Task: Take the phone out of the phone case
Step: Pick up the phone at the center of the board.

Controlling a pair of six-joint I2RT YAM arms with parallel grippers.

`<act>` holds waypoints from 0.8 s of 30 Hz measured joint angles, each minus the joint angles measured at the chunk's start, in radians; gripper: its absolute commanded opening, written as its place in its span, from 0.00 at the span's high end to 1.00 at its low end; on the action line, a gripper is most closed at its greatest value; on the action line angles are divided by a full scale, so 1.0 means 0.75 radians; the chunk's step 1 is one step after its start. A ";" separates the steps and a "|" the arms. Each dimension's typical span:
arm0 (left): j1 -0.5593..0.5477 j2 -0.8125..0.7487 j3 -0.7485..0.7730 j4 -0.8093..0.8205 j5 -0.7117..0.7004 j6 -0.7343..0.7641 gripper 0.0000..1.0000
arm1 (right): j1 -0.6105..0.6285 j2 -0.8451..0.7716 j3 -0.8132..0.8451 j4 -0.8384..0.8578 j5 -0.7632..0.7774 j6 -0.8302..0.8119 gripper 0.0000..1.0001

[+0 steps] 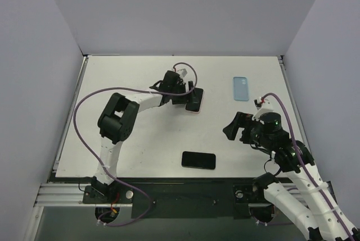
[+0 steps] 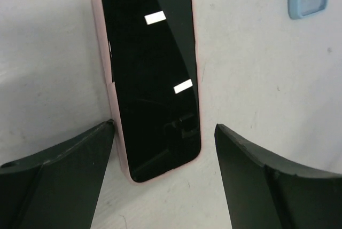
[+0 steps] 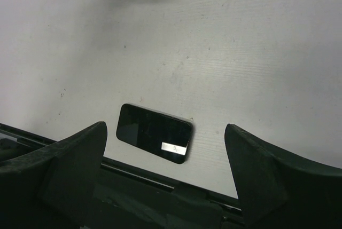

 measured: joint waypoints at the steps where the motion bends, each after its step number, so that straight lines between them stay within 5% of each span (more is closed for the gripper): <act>1: -0.032 0.022 0.065 -0.072 -0.080 0.018 0.11 | 0.000 -0.007 0.000 -0.003 0.004 0.000 0.14; 10: -0.209 0.217 0.524 -0.523 -0.558 0.132 0.09 | -0.001 -0.060 -0.015 -0.017 0.020 0.001 0.14; 24: -0.238 0.255 0.606 -0.627 -0.609 0.146 0.14 | -0.001 -0.081 -0.028 -0.028 0.031 0.000 0.14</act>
